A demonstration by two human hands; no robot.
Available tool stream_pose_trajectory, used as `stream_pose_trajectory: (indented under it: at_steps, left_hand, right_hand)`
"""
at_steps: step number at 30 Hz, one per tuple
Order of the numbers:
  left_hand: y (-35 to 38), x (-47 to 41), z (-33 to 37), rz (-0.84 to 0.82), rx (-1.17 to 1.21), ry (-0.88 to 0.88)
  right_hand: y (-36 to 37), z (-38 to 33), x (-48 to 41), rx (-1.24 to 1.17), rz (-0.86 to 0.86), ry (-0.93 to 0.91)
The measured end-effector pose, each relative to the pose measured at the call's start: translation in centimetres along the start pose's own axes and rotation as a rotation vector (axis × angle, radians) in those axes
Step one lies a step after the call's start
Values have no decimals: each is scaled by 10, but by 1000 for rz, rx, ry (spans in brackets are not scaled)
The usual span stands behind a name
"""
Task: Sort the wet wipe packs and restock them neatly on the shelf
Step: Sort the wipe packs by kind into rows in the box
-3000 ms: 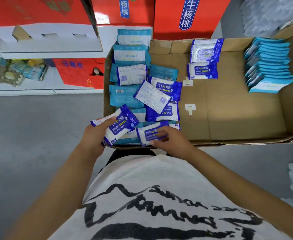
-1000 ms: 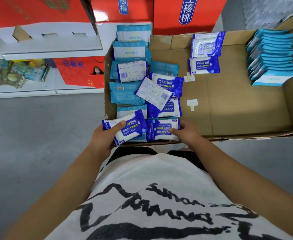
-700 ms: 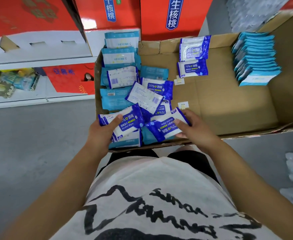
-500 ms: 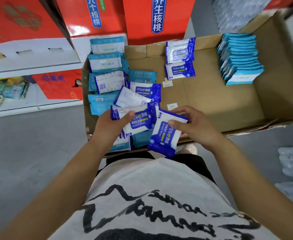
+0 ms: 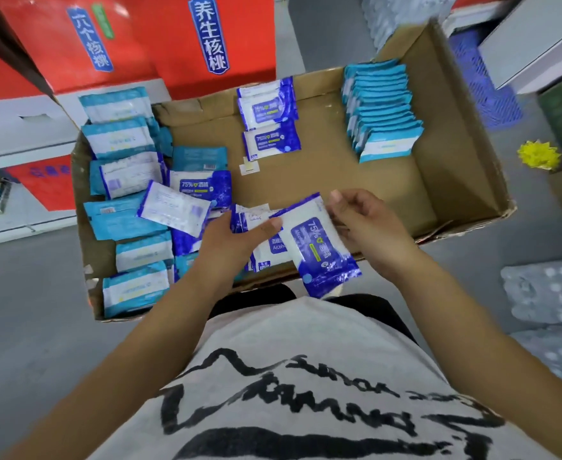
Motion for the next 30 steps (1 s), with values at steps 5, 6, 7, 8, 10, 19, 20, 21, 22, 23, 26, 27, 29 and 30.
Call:
stream_pose_trajectory:
  at_steps: [5, 6, 7, 8, 10, 19, 20, 21, 22, 23, 26, 27, 29, 30]
  left_hand:
    - [45, 6, 8, 108, 156, -8]
    - [55, 7, 11, 109, 163, -3]
    - [62, 6, 11, 99, 169, -9]
    - [69, 7, 13, 83, 178, -18]
    - [82, 9, 15, 73, 182, -20]
    - [102, 31, 22, -8, 74, 1]
    - [101, 31, 21, -31, 111, -42]
    - [101, 30, 19, -50, 154, -88]
    - [99, 29, 19, -52, 185, -132]
    - [98, 29, 20, -58, 210, -163]
    - [95, 24, 23, -70, 243, -224]
    - [93, 18, 21, -59, 225, -221]
    - [88, 4, 18, -17, 169, -201]
    - [86, -4, 16, 1, 132, -195]
  right_hand:
    - [-49, 19, -19, 31, -67, 94]
    - [-56, 21, -22, 29, -71, 91]
    - [-63, 18, -25, 43, -52, 56]
    - [-71, 14, -31, 66, -27, 10]
    - [-87, 1, -44, 104, -18, -80]
    - [-79, -22, -90, 273, -338, -225]
    - [-74, -23, -93, 258, -373, -214]
    - [-70, -23, -97, 260, -400, -212]
    - [-65, -24, -100, 273, -424, -212]
    - [-60, -24, -103, 284, -447, -202]
    - [-43, -19, -106, 311, -524, -150]
    - [-37, -18, -108, 324, -527, -143]
    - [-27, -20, -112, 358, -530, -148]
    - [-22, -25, -114, 441, -536, -206]
Point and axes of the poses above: each hand's wrist, its own x-axis away from the middle knuckle, its own y-axis out of the palm, z = x × y, the point moved 5 cm from there along -x, towards the middle knuckle, and after that the axes turned 15 degrees about z, right-handed, at the moved point
